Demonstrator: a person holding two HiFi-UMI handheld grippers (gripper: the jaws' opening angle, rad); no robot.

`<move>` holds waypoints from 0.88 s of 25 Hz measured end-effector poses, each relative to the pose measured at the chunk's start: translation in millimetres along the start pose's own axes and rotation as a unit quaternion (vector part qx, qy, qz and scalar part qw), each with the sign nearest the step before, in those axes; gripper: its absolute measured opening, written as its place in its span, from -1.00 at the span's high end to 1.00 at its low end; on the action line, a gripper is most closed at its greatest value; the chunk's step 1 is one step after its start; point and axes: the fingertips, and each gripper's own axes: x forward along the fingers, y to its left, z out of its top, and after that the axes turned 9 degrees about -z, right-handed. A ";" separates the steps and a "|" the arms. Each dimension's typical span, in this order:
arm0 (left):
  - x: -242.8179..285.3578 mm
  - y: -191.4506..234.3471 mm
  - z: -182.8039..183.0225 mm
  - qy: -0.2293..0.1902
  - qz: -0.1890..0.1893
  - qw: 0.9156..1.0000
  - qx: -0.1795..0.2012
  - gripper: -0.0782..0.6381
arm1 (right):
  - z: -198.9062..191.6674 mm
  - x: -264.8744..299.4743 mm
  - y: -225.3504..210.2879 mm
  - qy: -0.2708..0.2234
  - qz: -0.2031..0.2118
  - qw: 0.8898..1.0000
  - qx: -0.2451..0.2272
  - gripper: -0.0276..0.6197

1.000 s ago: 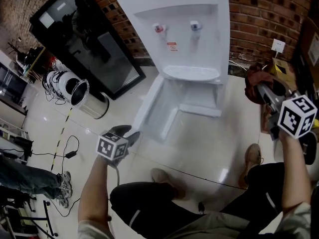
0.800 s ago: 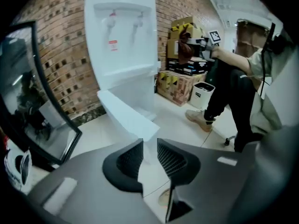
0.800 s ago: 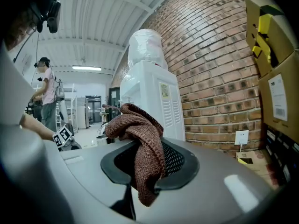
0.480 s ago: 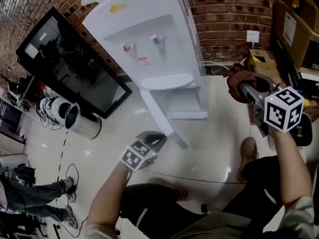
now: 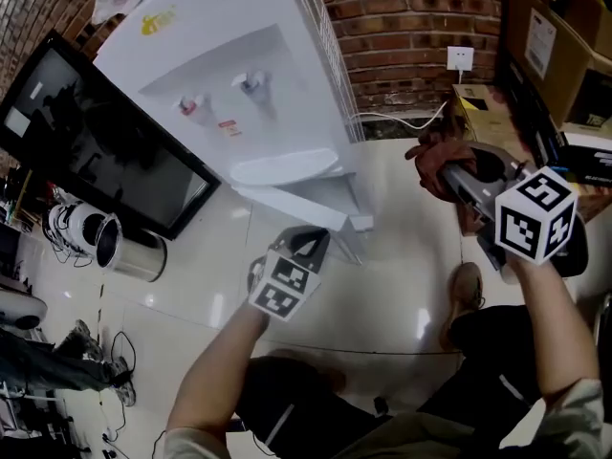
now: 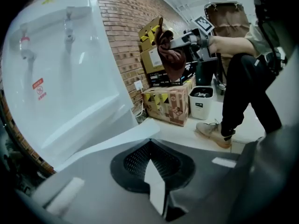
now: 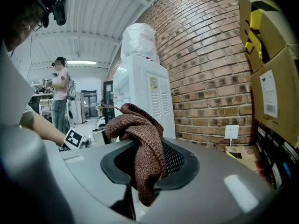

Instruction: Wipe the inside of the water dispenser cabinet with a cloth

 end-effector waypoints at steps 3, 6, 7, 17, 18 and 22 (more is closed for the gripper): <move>15.5 25.3 3.9 -0.007 0.035 0.999 -0.020 0.78 | -1.0 9.7 7.4 0.007 0.014 1.000 -0.010 0.59; 28.6 40.4 10.5 -0.022 0.046 0.998 -0.035 0.78 | -1.7 20.4 12.5 0.012 0.026 0.999 -0.019 0.59; 33.3 43.3 12.9 -0.026 0.049 0.998 -0.037 0.78 | -2.6 23.9 12.6 0.014 0.028 0.999 -0.021 0.59; 59.5 77.8 28.1 -0.052 0.102 0.991 -0.075 0.78 | -15.5 57.2 -10.3 0.048 0.047 0.997 -0.030 0.59; 59.9 81.7 28.4 -0.053 0.111 0.989 -0.081 0.75 | -15.7 60.3 -12.9 0.049 0.050 0.997 -0.032 0.59; 62.3 76.0 28.0 -0.043 0.108 0.989 -0.090 0.78 | -21.9 72.1 -20.1 0.052 0.062 0.996 -0.032 0.59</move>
